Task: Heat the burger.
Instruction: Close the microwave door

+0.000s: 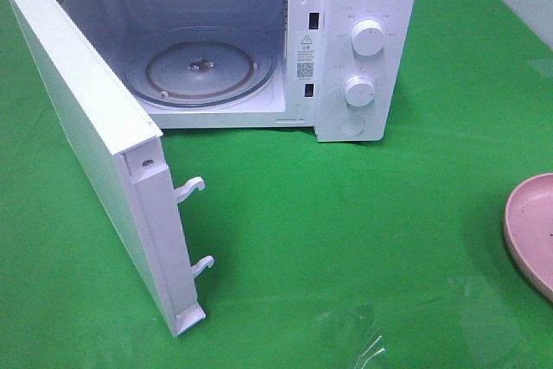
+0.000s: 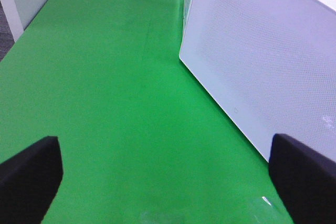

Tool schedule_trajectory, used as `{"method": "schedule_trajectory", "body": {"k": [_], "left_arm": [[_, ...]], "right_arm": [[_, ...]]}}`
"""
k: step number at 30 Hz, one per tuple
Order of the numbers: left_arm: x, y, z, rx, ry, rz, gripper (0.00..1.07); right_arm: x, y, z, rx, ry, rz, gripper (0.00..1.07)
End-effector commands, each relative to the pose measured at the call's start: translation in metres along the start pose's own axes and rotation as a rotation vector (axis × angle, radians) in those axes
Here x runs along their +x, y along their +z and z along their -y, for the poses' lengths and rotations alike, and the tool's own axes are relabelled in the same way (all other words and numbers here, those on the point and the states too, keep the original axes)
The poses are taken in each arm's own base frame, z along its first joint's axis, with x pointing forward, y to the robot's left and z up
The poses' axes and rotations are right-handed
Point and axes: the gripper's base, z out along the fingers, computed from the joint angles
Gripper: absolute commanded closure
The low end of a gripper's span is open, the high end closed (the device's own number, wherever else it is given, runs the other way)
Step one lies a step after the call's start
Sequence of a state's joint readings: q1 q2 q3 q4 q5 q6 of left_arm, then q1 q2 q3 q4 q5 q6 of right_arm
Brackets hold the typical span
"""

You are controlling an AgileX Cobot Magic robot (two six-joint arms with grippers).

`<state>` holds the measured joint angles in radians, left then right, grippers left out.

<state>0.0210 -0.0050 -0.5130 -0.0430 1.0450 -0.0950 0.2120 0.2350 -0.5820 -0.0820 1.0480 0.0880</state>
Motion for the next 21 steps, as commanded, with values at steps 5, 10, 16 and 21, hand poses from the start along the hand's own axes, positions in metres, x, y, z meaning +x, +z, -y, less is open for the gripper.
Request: {"method": "schedule_trajectory", "body": {"k": [5, 10, 16, 21], "left_arm": [[0.002, -0.002, 0.000, 0.002, -0.002, 0.019, 0.05], [0.002, -0.002, 0.000, 0.002, -0.002, 0.019, 0.05], [0.002, -0.001, 0.000, 0.005, -0.004, 0.019, 0.05], [0.001, -0.001, 0.000, 0.005, -0.004, 0.016, 0.05]], "right_arm": [[0.022, -0.008, 0.001, 0.083, 0.043, 0.137, 0.31], [0.033, -0.020, 0.000, 0.104, 0.056, 0.232, 0.31], [0.033, -0.021, 0.000, 0.103, 0.053, 0.237, 0.31], [0.033, -0.021, 0.000, 0.103, 0.054, 0.237, 0.31]]}}
